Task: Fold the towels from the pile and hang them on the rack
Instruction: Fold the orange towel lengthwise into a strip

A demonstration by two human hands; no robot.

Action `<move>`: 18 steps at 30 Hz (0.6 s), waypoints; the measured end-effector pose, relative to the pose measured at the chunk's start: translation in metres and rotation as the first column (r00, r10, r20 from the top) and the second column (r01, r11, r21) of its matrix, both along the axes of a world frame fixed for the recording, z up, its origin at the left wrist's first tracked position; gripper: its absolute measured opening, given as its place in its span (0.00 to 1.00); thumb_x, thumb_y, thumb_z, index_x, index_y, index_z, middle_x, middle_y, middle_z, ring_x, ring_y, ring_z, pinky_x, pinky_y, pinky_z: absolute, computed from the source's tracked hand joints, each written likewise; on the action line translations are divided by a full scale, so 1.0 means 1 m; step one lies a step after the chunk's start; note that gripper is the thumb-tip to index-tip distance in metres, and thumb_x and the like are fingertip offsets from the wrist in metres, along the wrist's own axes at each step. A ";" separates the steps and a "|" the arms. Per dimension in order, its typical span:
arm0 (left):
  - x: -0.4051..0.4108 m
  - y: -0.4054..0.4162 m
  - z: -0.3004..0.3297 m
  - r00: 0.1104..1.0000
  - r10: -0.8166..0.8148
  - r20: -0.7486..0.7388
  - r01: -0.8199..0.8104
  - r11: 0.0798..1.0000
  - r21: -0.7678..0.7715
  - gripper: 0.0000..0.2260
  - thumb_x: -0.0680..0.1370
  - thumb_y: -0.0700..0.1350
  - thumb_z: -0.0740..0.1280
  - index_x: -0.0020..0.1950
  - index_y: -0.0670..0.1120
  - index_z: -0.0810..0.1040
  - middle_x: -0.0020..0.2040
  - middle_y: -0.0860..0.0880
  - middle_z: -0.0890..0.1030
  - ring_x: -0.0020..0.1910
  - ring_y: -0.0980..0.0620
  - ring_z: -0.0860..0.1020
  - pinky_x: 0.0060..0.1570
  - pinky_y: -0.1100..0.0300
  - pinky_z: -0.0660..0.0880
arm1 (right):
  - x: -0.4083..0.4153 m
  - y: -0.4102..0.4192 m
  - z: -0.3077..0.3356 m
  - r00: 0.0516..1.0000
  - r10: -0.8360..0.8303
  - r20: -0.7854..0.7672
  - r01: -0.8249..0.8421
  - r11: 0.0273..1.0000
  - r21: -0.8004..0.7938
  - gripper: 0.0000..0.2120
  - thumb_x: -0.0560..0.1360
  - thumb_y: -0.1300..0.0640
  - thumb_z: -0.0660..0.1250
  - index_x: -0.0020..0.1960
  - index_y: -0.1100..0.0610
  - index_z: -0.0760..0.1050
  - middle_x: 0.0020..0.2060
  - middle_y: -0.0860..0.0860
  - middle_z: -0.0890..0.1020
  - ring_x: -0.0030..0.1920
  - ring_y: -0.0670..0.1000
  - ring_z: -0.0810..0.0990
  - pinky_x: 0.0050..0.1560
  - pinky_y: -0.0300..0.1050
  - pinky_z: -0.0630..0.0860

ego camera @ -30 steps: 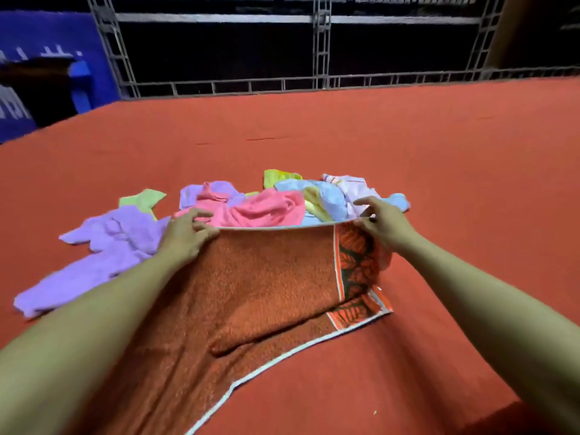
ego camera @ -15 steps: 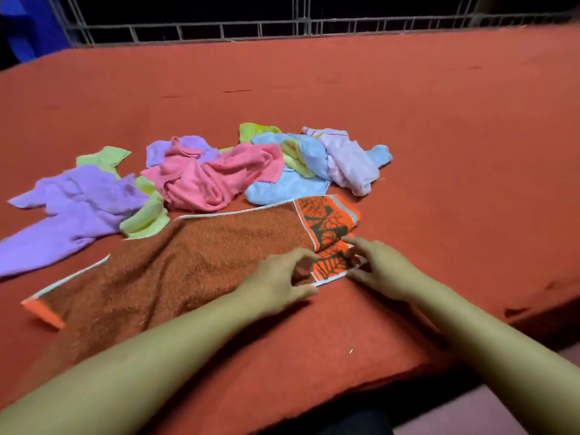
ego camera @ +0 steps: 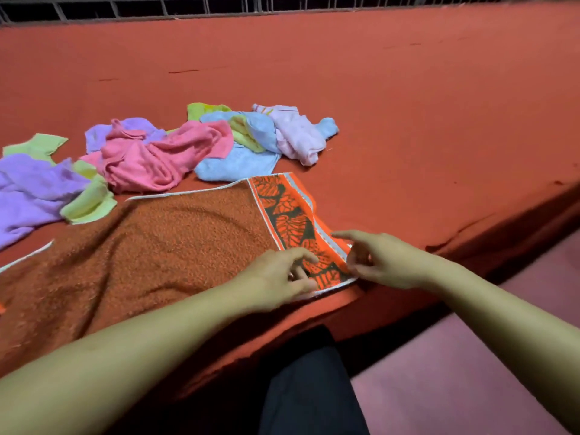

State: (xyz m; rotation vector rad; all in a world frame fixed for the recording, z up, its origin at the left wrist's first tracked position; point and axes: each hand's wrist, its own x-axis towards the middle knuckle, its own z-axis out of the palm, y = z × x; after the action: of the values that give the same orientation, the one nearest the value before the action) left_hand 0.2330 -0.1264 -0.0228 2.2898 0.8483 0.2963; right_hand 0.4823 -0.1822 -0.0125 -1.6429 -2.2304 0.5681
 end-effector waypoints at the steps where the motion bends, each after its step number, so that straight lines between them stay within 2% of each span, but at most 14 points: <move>1: 0.003 0.007 0.003 0.998 0.051 0.048 -0.052 0.999 0.015 0.14 0.75 0.47 0.73 0.60 0.54 0.77 0.41 0.58 0.84 0.39 0.63 0.79 0.48 0.65 0.74 | 0.002 0.004 0.001 0.997 -0.067 -0.040 0.068 0.997 0.033 0.28 0.74 0.58 0.71 0.72 0.48 0.68 0.40 0.40 0.81 0.37 0.40 0.79 0.42 0.31 0.71; 4: 0.012 0.051 0.010 0.949 0.263 0.172 -0.279 0.958 0.071 0.11 0.76 0.45 0.71 0.58 0.51 0.78 0.43 0.53 0.84 0.44 0.55 0.81 0.47 0.67 0.71 | 0.003 0.022 0.003 0.954 -0.299 -0.030 0.300 0.944 0.140 0.23 0.74 0.50 0.72 0.68 0.49 0.72 0.41 0.41 0.80 0.39 0.45 0.80 0.45 0.43 0.73; 7: 0.021 0.108 0.011 0.914 0.356 0.197 -0.385 0.913 0.136 0.09 0.76 0.46 0.70 0.56 0.51 0.79 0.46 0.51 0.84 0.45 0.53 0.81 0.51 0.60 0.75 | -0.006 0.036 -0.005 0.938 -0.334 0.096 0.333 0.943 0.026 0.31 0.71 0.41 0.73 0.69 0.50 0.68 0.45 0.46 0.83 0.49 0.54 0.82 0.50 0.50 0.76; 9: 0.028 0.144 0.010 0.915 0.364 0.172 -0.393 0.901 0.183 0.08 0.77 0.49 0.69 0.55 0.51 0.80 0.48 0.50 0.85 0.46 0.52 0.82 0.53 0.56 0.77 | -0.014 0.043 -0.012 0.932 -0.330 0.148 0.340 0.939 -0.049 0.35 0.69 0.41 0.75 0.70 0.49 0.66 0.48 0.49 0.83 0.52 0.56 0.81 0.51 0.51 0.76; 12: 0.042 0.188 0.008 0.925 0.366 0.102 -0.379 0.883 0.276 0.11 0.78 0.50 0.66 0.59 0.50 0.79 0.55 0.50 0.84 0.54 0.49 0.80 0.57 0.53 0.75 | -0.016 0.049 -0.013 0.932 -0.353 0.077 0.360 0.927 -0.109 0.36 0.69 0.48 0.77 0.71 0.51 0.65 0.42 0.46 0.80 0.50 0.55 0.81 0.49 0.47 0.74; 15: 0.060 0.226 0.000 0.936 0.353 0.009 -0.336 0.884 0.326 0.16 0.79 0.51 0.66 0.65 0.46 0.75 0.62 0.47 0.80 0.61 0.45 0.77 0.60 0.53 0.71 | -0.010 0.048 -0.013 0.916 -0.398 -0.046 0.392 0.914 -0.103 0.34 0.71 0.53 0.76 0.72 0.53 0.65 0.36 0.44 0.79 0.41 0.48 0.79 0.46 0.44 0.73; 17: 0.072 0.245 -0.009 0.928 0.345 -0.144 -0.279 0.896 0.344 0.22 0.78 0.57 0.65 0.67 0.46 0.72 0.64 0.45 0.78 0.63 0.42 0.75 0.61 0.49 0.70 | -0.003 0.046 -0.012 0.902 -0.423 -0.090 0.416 0.905 -0.087 0.36 0.71 0.54 0.76 0.74 0.52 0.63 0.36 0.44 0.78 0.37 0.44 0.77 0.44 0.42 0.73; 18: 0.076 0.251 -0.012 0.908 0.350 -0.230 -0.253 0.896 0.366 0.24 0.77 0.60 0.65 0.68 0.46 0.70 0.65 0.45 0.77 0.64 0.41 0.74 0.62 0.47 0.69 | 0.000 0.044 -0.012 0.898 -0.429 -0.097 0.421 0.902 -0.094 0.37 0.70 0.54 0.76 0.74 0.52 0.63 0.35 0.44 0.78 0.35 0.40 0.76 0.42 0.37 0.72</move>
State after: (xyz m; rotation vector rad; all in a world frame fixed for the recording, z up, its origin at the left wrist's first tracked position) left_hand 0.3092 0.1250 -0.0346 2.5429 1.4115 0.2565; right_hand 0.4826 -0.1382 -0.0242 -1.9983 -1.7070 0.6073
